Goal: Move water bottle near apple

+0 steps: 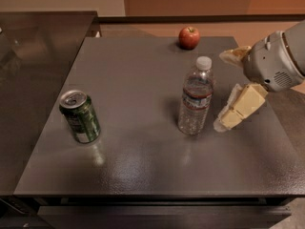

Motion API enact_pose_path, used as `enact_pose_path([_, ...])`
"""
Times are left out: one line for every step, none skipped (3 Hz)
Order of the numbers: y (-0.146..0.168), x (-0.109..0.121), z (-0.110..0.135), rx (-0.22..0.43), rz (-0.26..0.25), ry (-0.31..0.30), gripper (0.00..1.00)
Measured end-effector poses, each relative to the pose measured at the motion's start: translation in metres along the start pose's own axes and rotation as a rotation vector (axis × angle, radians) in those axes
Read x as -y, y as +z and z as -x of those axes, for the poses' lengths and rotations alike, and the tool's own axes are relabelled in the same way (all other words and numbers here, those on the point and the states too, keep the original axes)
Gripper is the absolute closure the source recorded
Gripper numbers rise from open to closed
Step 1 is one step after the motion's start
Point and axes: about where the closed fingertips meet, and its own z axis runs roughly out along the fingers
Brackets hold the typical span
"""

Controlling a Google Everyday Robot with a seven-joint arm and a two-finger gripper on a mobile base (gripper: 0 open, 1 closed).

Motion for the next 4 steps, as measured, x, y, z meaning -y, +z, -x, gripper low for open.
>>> enact_pose_path([0.012,0.003,0.005,0.05,0.011,0.019,0.0])
enact_pose_path([0.021,0.001,0.012,0.089,0.028,0.027,0.0])
enact_pose_path([0.027,-0.006,0.019,0.12,0.053,0.019,0.16])
enact_pose_path([0.032,-0.014,0.023,0.139,0.077,0.013,0.39])
